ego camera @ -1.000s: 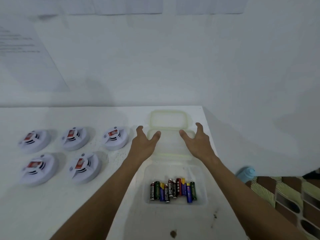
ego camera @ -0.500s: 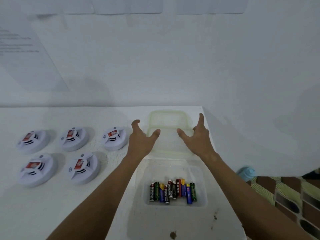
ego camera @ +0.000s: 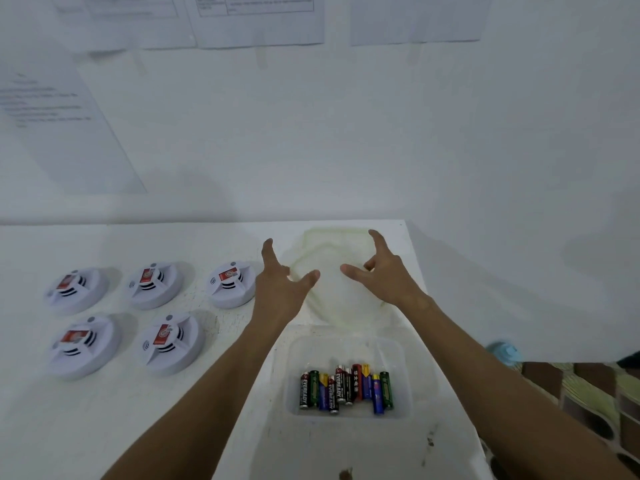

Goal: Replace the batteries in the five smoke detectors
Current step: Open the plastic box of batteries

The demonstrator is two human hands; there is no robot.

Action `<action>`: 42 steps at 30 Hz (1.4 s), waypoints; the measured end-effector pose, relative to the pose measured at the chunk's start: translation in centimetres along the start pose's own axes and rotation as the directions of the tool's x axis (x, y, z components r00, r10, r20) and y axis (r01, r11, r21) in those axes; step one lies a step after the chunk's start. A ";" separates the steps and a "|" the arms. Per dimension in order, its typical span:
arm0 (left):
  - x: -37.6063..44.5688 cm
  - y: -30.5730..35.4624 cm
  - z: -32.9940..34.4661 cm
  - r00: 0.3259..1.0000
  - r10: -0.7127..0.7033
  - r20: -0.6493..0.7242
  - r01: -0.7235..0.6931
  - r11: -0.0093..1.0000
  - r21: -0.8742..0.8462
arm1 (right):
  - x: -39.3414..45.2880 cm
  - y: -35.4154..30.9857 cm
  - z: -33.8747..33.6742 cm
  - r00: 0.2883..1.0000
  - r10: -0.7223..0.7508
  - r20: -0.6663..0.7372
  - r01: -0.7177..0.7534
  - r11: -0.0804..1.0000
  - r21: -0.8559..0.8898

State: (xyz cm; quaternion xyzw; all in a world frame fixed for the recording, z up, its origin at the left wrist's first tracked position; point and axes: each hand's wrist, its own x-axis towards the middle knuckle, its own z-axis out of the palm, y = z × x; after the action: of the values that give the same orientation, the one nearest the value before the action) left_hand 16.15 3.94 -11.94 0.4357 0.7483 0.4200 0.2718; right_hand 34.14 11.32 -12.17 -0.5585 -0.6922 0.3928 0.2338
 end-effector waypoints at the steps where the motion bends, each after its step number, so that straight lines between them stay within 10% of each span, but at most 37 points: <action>1: -0.1 0.0 0.4 1.000 0.022 -0.023 -0.023 0.999 -0.040 | -0.4 0.1 0.2 1.000 0.019 -0.007 -0.019 1.000 0.024; 18: 0.4 -0.4 3.2 0.983 -0.103 0.155 0.130 0.976 -0.175 | -1.2 -0.2 2.3 0.998 0.064 0.011 -0.065 0.962 0.263; 31: 1.0 -0.5 3.5 0.997 0.013 -0.078 -0.015 0.999 -0.032 | -1.3 -0.5 2.3 0.997 0.074 0.008 -0.074 0.974 0.213; 42: 3.0 0.1 1.5 0.994 -0.029 0.106 0.018 0.995 0.099 | -0.2 -0.2 1.1 0.999 -0.014 -0.030 0.018 0.987 0.160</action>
State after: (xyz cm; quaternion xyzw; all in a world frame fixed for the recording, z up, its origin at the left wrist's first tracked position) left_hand 15.95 7.19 -12.74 0.4615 0.7574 0.3556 0.2949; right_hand 33.21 10.77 -12.65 -0.5379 -0.6593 0.4373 0.2911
